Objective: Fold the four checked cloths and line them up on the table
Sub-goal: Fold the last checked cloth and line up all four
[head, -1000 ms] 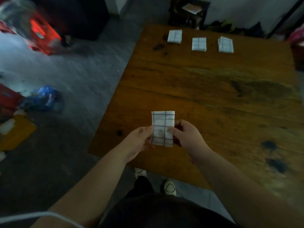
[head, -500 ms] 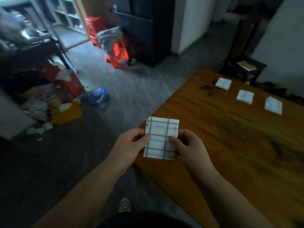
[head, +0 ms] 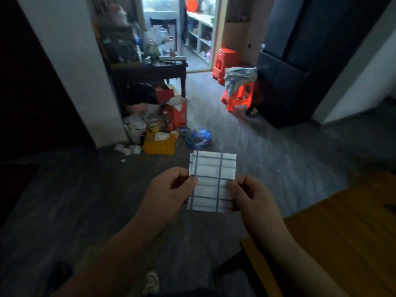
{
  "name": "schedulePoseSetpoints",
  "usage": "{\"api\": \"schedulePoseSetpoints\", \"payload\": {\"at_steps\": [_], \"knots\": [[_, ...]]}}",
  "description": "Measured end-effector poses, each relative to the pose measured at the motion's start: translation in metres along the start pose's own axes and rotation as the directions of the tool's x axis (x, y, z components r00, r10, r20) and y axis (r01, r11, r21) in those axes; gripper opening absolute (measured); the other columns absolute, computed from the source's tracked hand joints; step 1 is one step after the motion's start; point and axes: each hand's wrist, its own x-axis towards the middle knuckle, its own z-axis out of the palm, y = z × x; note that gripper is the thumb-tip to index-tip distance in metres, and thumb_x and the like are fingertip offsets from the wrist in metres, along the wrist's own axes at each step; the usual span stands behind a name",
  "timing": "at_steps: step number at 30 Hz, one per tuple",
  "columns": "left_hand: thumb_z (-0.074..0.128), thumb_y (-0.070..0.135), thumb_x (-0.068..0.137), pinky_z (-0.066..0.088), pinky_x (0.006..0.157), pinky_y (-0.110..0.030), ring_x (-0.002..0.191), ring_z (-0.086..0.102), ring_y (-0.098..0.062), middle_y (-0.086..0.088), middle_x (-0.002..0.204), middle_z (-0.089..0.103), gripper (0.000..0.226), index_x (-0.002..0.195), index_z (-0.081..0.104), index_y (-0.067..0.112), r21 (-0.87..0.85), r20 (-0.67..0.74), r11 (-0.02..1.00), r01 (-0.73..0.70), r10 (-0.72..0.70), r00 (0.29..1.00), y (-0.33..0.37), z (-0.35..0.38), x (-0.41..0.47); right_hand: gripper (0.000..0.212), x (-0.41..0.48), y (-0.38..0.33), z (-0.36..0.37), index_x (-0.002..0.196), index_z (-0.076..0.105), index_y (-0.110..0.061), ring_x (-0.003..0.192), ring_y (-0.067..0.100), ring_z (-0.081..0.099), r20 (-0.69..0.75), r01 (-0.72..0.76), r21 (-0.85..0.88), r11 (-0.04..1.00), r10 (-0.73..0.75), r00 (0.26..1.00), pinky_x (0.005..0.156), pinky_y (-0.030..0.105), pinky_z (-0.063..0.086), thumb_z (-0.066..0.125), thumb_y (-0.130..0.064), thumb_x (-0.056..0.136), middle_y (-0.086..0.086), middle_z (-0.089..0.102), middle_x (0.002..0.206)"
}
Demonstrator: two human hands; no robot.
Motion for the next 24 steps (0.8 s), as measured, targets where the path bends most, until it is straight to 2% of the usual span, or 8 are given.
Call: {"api": "schedulePoseSetpoints", "payload": {"at_steps": [2, 5, 7, 10, 12, 16, 21, 24], "knots": [[0.065, 0.018, 0.097, 0.058, 0.064, -0.026, 0.081, 0.072, -0.018, -0.004, 0.087, 0.075, 0.01, 0.097, 0.072, 0.012, -0.003, -0.043, 1.0, 0.011, -0.011, 0.999, -0.007, -0.045, 0.032, 0.013, 0.033, -0.019, 0.046, 0.088, 0.069, -0.019, 0.069, 0.012, 0.065, 0.011, 0.041, -0.016, 0.999, -0.041, 0.999, 0.067, 0.035, 0.055, 0.062, -0.024, 0.098, -0.002, 0.072, 0.079], [0.064, 0.02, 0.098, 0.055, 0.064, -0.017, 0.082, 0.072, -0.007, 0.007, 0.091, 0.075, 0.008, 0.099, 0.071, 0.018, -0.016, -0.086, 1.0, 0.017, -0.018, 0.996, -0.012, -0.098, 0.076, 0.013, 0.079, -0.042, 0.103, 0.089, 0.068, -0.018, 0.074, 0.013, 0.067, 0.048, 0.048, -0.014, 0.999, -0.048, 0.998, 0.071, 0.038, 0.057, 0.061, -0.024, 0.098, 0.0, 0.073, 0.083], [0.064, 0.023, 0.097, 0.057, 0.067, -0.019, 0.085, 0.072, -0.006, 0.009, 0.094, 0.074, 0.008, 0.101, 0.071, 0.021, -0.008, -0.093, 1.0, 0.02, -0.021, 0.995, -0.014, -0.12, 0.106, 0.013, 0.106, -0.055, 0.127, 0.09, 0.068, -0.021, 0.077, 0.011, 0.068, 0.051, 0.048, -0.026, 0.999, -0.046, 0.998, 0.073, 0.035, 0.059, 0.06, -0.028, 0.098, -0.004, 0.072, 0.086], [0.065, 0.025, 0.097, 0.059, 0.069, -0.023, 0.084, 0.072, -0.007, 0.008, 0.092, 0.075, 0.008, 0.098, 0.072, 0.022, -0.002, -0.083, 0.999, 0.047, -0.047, 0.995, -0.014, -0.133, 0.151, 0.012, 0.142, -0.064, 0.141, 0.088, 0.067, -0.023, 0.074, 0.006, 0.067, 0.008, 0.045, -0.036, 0.998, -0.045, 0.999, 0.066, 0.026, 0.054, 0.06, -0.029, 0.097, -0.009, 0.071, 0.084], [0.064, 0.024, 0.097, 0.058, 0.067, -0.021, 0.081, 0.071, -0.007, 0.007, 0.089, 0.074, 0.008, 0.096, 0.072, 0.021, 0.016, -0.053, 0.999, 0.039, -0.038, 0.998, -0.013, -0.128, 0.18, 0.012, 0.165, -0.065, 0.138, 0.087, 0.066, -0.024, 0.073, 0.005, 0.066, -0.015, 0.029, -0.038, 0.999, -0.03, 0.999, 0.065, 0.025, 0.051, 0.061, -0.027, 0.097, -0.011, 0.071, 0.083], [0.061, 0.022, 0.099, 0.056, 0.064, -0.017, 0.078, 0.069, -0.005, 0.003, 0.085, 0.072, 0.01, 0.093, 0.068, 0.018, 0.071, 0.05, 0.997, 0.033, -0.037, 0.998, -0.008, -0.1, 0.238, 0.013, 0.22, -0.057, 0.116, 0.086, 0.066, -0.021, 0.071, 0.01, 0.065, -0.073, -0.003, -0.063, 0.998, -0.001, 0.997, 0.068, 0.036, 0.055, 0.061, -0.027, 0.096, -0.003, 0.071, 0.081], [0.061, 0.023, 0.099, 0.055, 0.066, -0.025, 0.078, 0.068, -0.011, 0.0, 0.085, 0.071, 0.013, 0.09, 0.068, 0.017, 0.156, 0.126, 0.988, -0.007, -0.012, 0.992, 0.001, -0.048, 0.329, 0.015, 0.302, -0.037, 0.073, 0.084, 0.066, -0.02, 0.066, 0.005, 0.063, -0.097, -0.003, 0.022, 1.0, 0.005, 0.995, 0.061, 0.021, 0.05, 0.061, -0.022, 0.098, -0.006, 0.071, 0.077], [0.06, 0.024, 0.101, 0.054, 0.066, -0.022, 0.078, 0.067, -0.007, 0.005, 0.085, 0.071, 0.013, 0.092, 0.069, 0.019, 0.219, 0.186, 0.971, -0.097, 0.056, 0.981, 0.02, -0.003, 0.392, 0.017, 0.364, -0.028, 0.034, 0.081, 0.066, -0.017, 0.064, 0.008, 0.061, -0.155, 0.012, 0.073, 0.997, -0.001, 0.988, 0.064, 0.029, 0.05, 0.061, -0.02, 0.097, -0.002, 0.069, 0.071]]}}
